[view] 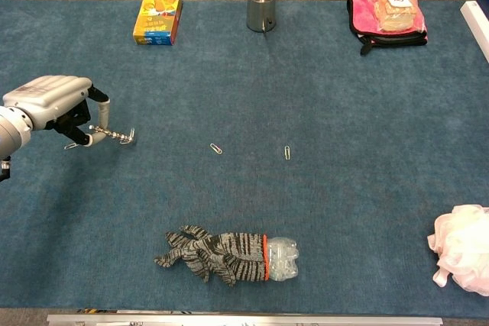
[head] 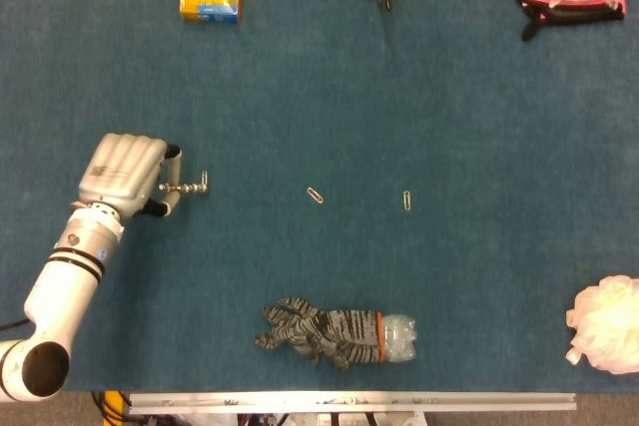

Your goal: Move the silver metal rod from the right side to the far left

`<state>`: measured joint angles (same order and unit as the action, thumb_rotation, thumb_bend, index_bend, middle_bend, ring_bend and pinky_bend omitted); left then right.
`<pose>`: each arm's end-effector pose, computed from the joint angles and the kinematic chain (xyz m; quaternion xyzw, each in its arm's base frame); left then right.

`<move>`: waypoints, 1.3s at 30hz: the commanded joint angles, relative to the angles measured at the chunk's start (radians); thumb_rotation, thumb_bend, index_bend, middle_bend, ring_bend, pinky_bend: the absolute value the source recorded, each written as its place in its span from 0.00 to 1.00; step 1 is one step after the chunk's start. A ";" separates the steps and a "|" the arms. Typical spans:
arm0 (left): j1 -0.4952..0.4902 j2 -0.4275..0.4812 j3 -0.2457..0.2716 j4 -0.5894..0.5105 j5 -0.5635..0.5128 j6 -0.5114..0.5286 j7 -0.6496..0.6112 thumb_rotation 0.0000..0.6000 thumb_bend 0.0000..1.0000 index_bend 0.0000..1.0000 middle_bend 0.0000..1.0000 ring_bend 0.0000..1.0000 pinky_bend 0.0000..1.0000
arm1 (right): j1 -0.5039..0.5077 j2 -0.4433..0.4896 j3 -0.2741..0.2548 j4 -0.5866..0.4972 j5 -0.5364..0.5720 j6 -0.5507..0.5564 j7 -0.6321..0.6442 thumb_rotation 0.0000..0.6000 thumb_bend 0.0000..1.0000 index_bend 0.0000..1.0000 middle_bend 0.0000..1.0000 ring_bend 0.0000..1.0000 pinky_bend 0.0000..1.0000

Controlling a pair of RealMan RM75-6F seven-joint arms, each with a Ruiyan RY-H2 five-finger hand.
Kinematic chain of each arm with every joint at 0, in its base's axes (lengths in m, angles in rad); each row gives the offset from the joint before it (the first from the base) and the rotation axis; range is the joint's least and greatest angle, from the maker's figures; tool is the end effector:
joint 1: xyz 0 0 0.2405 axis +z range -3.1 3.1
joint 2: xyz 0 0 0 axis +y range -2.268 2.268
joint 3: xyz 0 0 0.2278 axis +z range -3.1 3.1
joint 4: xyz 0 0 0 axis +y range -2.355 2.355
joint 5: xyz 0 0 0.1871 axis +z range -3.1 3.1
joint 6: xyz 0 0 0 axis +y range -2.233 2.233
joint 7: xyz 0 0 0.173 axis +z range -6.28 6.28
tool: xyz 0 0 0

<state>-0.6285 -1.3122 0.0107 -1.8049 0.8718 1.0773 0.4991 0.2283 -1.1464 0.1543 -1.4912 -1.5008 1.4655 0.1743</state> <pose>-0.1962 0.2830 0.0310 -0.7233 -0.4583 -0.2376 0.4585 -0.2520 -0.2648 0.1866 0.5824 -0.3464 0.4828 0.5547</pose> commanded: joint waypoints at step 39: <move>0.109 0.087 0.016 0.045 -0.045 -0.001 -0.041 1.00 0.37 0.56 1.00 1.00 1.00 | 0.004 -0.001 -0.007 -0.018 -0.003 -0.010 -0.019 1.00 0.09 0.47 0.40 0.32 0.40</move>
<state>-0.5206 -1.2245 0.0272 -1.7609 0.8273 1.0773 0.4583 0.2319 -1.1469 0.1474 -1.5088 -1.5033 1.4559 0.1548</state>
